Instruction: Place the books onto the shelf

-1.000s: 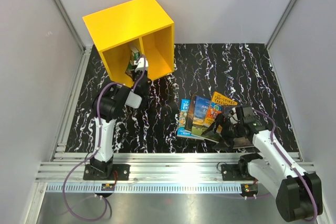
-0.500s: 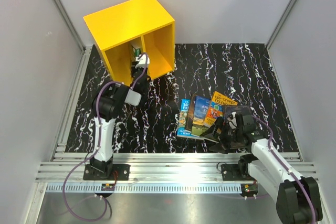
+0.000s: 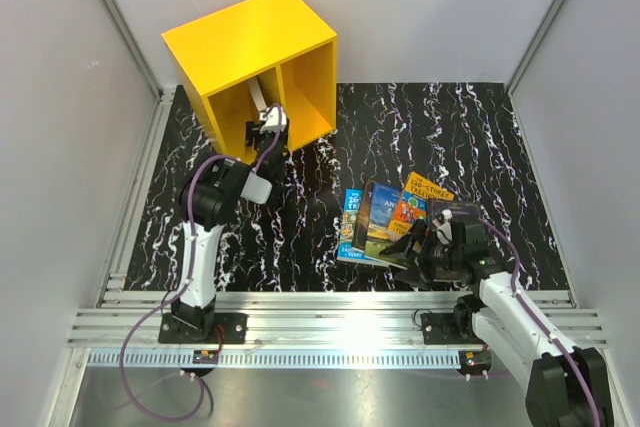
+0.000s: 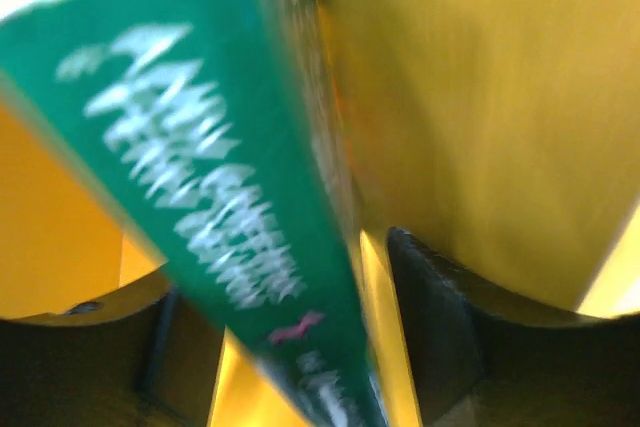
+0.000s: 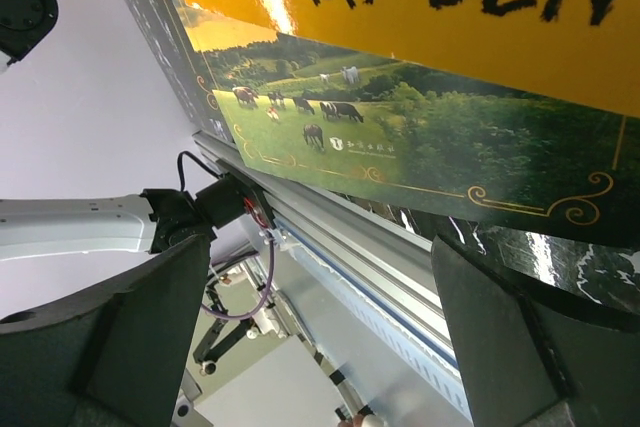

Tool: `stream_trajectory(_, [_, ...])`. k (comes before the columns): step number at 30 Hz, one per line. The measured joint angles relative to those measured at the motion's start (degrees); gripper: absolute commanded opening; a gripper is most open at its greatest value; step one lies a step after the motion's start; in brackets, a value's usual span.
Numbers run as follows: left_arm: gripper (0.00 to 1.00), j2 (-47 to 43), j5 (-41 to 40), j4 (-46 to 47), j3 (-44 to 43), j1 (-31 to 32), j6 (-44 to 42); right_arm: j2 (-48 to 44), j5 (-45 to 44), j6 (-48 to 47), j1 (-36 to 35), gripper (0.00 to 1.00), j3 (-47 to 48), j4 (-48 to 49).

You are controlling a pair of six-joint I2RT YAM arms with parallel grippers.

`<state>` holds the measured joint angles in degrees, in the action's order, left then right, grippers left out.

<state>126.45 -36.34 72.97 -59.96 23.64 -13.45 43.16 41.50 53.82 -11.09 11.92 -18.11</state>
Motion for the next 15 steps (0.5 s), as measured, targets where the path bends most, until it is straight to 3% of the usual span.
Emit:
stream_trajectory(6, [0.99, 0.0, -3.5, 0.4, 0.3, 0.9, 0.0, 0.0, 0.0, 0.3, 0.0, 1.0, 0.0, 0.8])
stream_trajectory(15, [0.99, -2.1, -12.4, -1.5, -0.1, 9.9, -5.0, 0.6, -0.1, -0.3, 0.0, 1.0, 3.4, -2.0])
